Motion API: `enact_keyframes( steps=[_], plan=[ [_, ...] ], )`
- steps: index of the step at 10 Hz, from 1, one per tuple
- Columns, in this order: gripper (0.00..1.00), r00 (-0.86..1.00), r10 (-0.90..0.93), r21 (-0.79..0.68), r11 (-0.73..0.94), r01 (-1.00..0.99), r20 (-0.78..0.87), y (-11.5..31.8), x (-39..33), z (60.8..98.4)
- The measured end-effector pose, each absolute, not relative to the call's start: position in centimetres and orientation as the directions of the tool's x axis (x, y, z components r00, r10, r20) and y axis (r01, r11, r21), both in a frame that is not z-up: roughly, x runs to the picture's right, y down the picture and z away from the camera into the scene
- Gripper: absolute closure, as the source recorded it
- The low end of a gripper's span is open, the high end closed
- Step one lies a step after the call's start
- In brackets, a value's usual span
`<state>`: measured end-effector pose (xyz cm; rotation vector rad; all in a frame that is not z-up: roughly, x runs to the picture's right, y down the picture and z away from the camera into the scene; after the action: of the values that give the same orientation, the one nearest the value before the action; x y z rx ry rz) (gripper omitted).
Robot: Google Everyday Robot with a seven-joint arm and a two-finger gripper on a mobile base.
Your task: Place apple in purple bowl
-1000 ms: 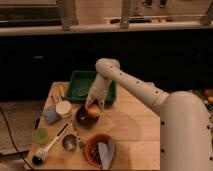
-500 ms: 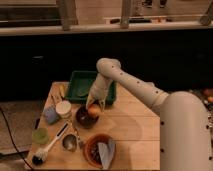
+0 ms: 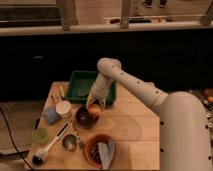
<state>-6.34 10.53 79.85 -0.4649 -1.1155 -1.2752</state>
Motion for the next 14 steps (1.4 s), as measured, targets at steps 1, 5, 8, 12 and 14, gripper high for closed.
enact_keyframes(
  steps=[1,5,8,12,14],
  plan=[
    [0.89,-0.105,-0.515,0.289,0.293,0.911,0.851,10.46,-6.3,79.85],
    [0.89,-0.118,-0.515,0.303,0.291,0.908,0.849,10.45,-6.25,79.99],
    [0.89,-0.126,-0.516,0.311,0.29,0.905,0.847,10.35,-6.17,80.07],
    [0.83,-0.134,-0.518,0.321,0.29,0.902,0.845,10.25,-6.09,80.19],
    [0.83,-0.138,-0.52,0.326,0.289,0.9,0.843,10.15,-6.02,80.25]
  ],
)
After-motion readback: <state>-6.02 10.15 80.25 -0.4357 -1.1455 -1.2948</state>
